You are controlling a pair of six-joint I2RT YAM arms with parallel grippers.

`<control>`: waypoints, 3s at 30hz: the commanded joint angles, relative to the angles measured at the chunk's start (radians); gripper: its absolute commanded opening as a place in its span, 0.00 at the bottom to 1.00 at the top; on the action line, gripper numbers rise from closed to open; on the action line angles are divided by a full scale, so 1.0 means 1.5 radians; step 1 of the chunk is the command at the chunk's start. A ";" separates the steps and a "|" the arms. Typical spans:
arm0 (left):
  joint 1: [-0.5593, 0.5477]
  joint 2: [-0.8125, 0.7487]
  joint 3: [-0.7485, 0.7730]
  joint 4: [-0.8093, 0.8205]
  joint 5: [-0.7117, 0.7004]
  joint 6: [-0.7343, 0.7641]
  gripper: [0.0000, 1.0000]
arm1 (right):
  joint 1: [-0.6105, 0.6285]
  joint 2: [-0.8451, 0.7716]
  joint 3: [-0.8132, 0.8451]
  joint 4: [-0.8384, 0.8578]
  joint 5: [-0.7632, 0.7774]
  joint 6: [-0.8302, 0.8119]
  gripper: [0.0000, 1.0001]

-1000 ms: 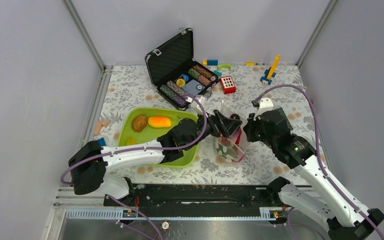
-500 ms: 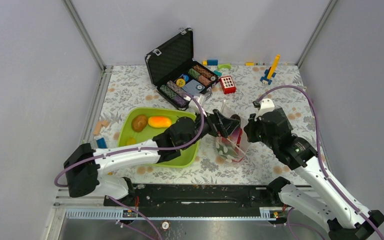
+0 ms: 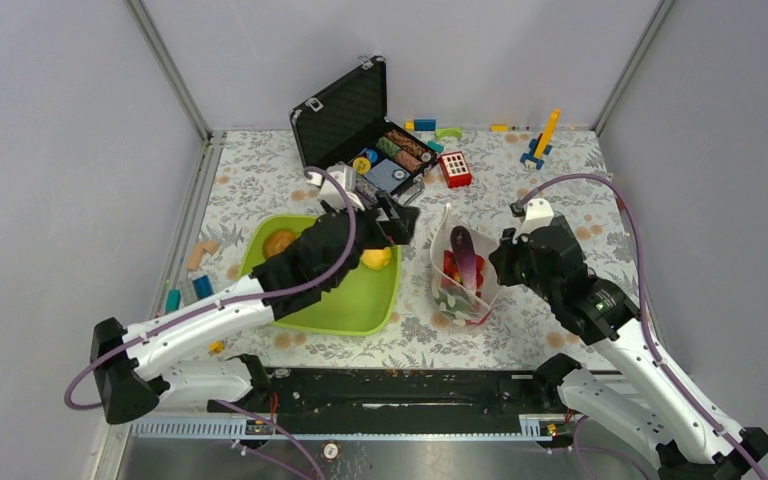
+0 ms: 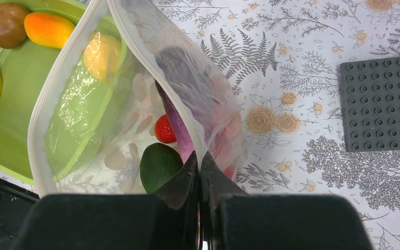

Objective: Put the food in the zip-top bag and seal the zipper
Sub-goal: Pick up the fake fruit from the bin.

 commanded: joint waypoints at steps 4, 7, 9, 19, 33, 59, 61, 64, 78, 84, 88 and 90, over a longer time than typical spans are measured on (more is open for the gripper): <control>0.203 -0.009 -0.059 -0.181 0.139 -0.086 0.99 | -0.002 0.007 0.003 0.035 0.007 0.003 0.04; 0.231 0.000 -0.070 -0.197 0.143 -0.098 0.99 | -0.003 0.008 0.003 0.035 0.016 0.002 0.04; 0.243 0.009 -0.076 -0.196 0.151 -0.108 0.99 | -0.003 0.006 0.000 0.035 0.014 0.002 0.04; 0.271 0.120 -0.058 -0.180 0.217 -0.145 0.99 | -0.003 0.003 -0.001 0.036 0.031 -0.003 0.04; 0.277 0.247 -0.055 -0.083 0.271 -0.216 0.99 | -0.003 -0.003 -0.004 0.036 0.037 -0.003 0.04; 0.271 0.348 -0.104 0.026 0.312 -0.287 0.90 | -0.002 0.010 -0.003 0.035 0.037 -0.002 0.04; 0.269 0.356 -0.100 0.027 0.315 -0.288 0.88 | -0.002 0.012 -0.003 0.036 0.039 -0.003 0.04; 0.267 0.367 -0.091 0.045 0.323 -0.284 0.85 | -0.002 0.013 -0.004 0.036 0.045 -0.004 0.04; 0.260 0.353 -0.099 0.039 0.323 -0.284 0.49 | -0.002 0.009 -0.006 0.036 0.051 -0.005 0.04; 0.260 0.289 -0.130 0.030 0.294 -0.277 0.28 | -0.002 0.009 -0.006 0.036 0.046 -0.003 0.04; 0.260 0.246 -0.143 -0.007 0.279 -0.264 0.21 | -0.003 0.006 -0.006 0.036 0.052 -0.003 0.04; 0.260 0.218 -0.158 -0.020 0.263 -0.256 0.19 | -0.002 0.006 -0.006 0.036 0.050 -0.002 0.04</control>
